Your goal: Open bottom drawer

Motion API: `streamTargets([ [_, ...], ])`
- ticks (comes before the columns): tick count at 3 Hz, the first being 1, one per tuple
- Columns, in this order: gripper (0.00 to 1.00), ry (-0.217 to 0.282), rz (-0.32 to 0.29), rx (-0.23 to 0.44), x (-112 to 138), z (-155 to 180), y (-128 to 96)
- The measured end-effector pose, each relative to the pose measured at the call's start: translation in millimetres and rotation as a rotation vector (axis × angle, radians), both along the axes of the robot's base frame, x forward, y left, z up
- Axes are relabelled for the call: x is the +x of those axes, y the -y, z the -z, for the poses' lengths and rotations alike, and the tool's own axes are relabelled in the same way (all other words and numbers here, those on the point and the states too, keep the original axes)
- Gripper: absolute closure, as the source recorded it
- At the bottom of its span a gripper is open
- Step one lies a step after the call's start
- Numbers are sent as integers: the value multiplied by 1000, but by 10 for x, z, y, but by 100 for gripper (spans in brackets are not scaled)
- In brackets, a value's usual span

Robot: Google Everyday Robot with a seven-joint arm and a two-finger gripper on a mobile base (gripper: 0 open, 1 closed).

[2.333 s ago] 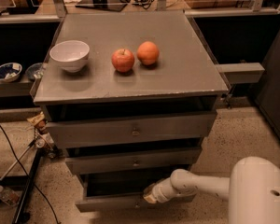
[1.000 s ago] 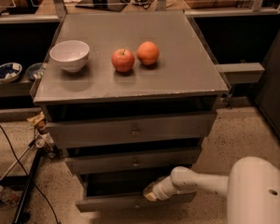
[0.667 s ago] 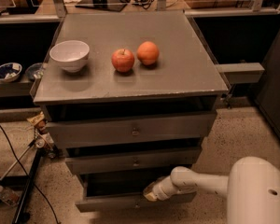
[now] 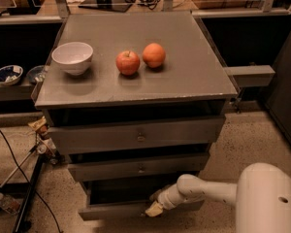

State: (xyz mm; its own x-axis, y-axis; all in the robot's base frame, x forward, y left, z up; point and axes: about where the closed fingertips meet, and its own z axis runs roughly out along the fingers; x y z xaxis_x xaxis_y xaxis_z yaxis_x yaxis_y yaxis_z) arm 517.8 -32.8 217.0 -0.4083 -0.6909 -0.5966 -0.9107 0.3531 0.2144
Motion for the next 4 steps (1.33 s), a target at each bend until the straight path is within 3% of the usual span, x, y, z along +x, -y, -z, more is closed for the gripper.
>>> streamTargets([
  [1, 0, 0, 0, 0, 0, 0, 0],
  [2, 0, 0, 0, 0, -1, 0, 0],
  [3, 0, -122, 62, -12, -481, -85, 170],
  [4, 0, -124, 60, -12, -491, -81, 163],
])
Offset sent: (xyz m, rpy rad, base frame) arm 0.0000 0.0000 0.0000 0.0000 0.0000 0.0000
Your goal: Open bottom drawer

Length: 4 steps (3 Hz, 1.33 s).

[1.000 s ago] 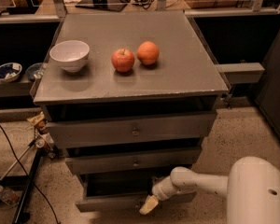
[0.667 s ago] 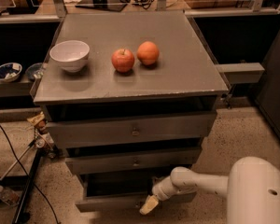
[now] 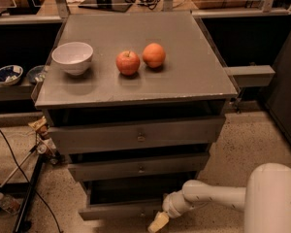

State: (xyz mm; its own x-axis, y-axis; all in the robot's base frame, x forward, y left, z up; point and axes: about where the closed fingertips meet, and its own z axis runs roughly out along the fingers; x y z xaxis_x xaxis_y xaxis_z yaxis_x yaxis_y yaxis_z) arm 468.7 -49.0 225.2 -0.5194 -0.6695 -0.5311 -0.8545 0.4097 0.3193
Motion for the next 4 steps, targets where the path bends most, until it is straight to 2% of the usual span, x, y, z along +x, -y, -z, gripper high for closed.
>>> streamTargets([
  [1, 0, -31, -24, 9, -67, 117, -66],
  [2, 0, -33, -23, 10, -73, 86, -67],
  [4, 0, -73, -5, 25, -190, 70, -48],
])
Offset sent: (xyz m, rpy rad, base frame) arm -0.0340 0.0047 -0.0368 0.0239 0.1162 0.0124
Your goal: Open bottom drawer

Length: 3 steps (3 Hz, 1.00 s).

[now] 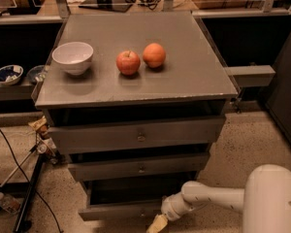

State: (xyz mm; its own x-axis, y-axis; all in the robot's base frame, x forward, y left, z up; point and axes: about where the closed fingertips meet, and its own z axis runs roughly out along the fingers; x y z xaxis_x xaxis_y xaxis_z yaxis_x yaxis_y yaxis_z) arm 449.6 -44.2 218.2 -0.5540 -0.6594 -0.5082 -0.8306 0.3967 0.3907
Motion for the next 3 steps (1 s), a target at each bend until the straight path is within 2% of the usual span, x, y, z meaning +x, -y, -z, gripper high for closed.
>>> streamTargets([
  [3, 0, -2, 7, 4, 23, -26, -12],
])
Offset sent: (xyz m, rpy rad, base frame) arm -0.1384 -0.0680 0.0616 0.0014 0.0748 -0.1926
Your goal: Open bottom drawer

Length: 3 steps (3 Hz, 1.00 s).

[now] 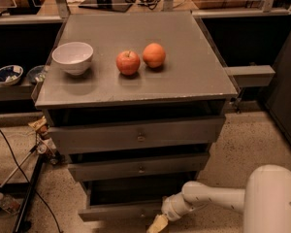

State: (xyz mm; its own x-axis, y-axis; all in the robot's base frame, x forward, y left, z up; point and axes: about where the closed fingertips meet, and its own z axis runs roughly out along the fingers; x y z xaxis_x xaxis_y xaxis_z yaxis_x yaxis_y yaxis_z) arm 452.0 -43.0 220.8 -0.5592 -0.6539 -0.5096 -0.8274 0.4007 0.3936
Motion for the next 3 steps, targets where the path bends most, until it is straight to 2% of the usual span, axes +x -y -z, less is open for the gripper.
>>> streamTargets([
  [2, 0, -4, -1, -11, -2, -35, 53],
  [3, 0, -6, -1, -25, -259, -178, 240],
])
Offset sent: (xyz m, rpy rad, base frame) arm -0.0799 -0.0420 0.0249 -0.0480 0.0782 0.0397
